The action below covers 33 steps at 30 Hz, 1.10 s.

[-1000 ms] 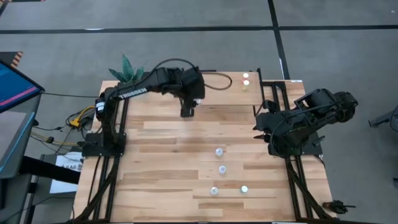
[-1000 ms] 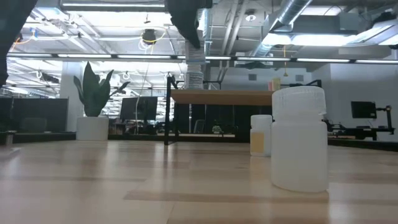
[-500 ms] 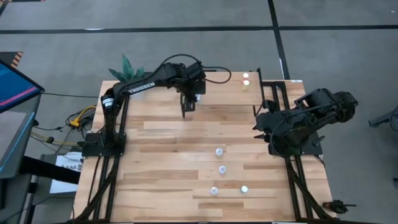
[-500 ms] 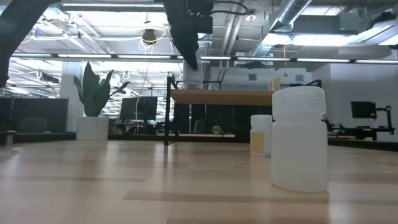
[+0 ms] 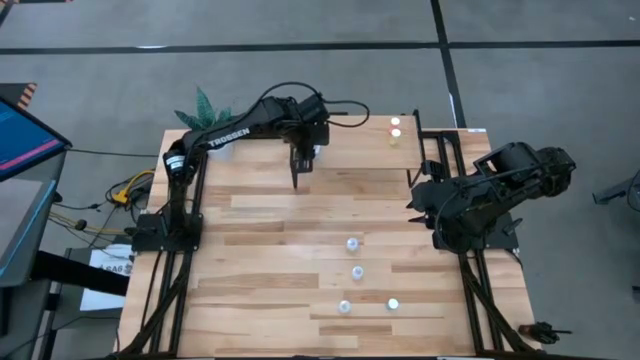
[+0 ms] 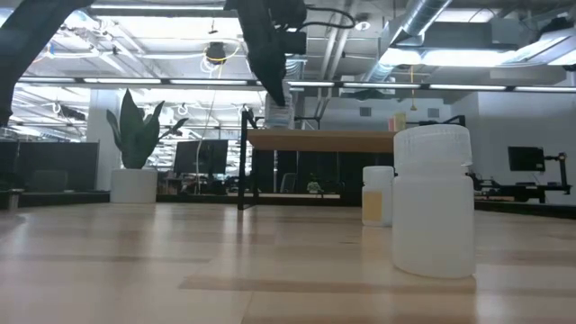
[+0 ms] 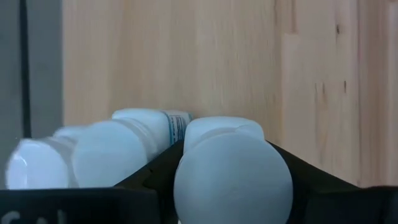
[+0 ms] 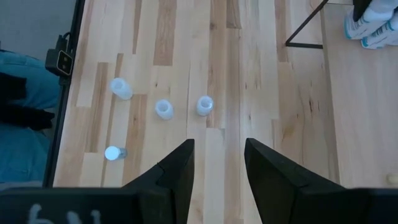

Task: Pick and place medicine bottles onto shelf by color
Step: Put the white pill bottle on the shelf aligned with the other white pill bottle on the shelf, then put the blue pill bottle on the shelf aligned with the other blue pill bottle on the shelf

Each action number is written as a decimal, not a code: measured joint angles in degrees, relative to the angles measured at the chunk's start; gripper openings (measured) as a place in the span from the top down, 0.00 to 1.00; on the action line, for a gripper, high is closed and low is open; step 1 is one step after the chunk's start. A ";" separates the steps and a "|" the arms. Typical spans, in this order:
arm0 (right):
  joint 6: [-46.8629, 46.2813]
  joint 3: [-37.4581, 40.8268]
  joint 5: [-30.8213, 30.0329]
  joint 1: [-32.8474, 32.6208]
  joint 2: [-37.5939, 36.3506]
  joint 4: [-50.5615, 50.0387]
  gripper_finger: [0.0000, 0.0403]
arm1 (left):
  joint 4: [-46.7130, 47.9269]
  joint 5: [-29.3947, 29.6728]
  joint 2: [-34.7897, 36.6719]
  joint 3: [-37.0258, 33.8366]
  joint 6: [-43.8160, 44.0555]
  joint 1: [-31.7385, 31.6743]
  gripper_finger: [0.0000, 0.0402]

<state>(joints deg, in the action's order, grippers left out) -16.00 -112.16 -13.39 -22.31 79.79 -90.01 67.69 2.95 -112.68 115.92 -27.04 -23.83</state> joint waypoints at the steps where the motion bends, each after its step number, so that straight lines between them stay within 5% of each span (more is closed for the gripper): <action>1: 0.01 0.00 0.00 0.00 0.00 -0.01 0.59 | -0.39 0.39 0.02 0.02 0.06 0.09 0.58; 20: -0.01 0.00 -0.04 0.00 0.00 -0.01 0.59 | -1.53 3.59 0.02 0.18 -0.47 1.07 0.49; 33: -0.04 0.00 -0.09 0.00 0.00 -0.01 0.59 | -1.10 10.87 0.08 8.24 -3.16 4.04 0.49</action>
<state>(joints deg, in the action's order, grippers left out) -16.03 -112.16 -13.47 -22.31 79.79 -90.02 66.59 13.81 -112.60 124.16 -30.21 -19.78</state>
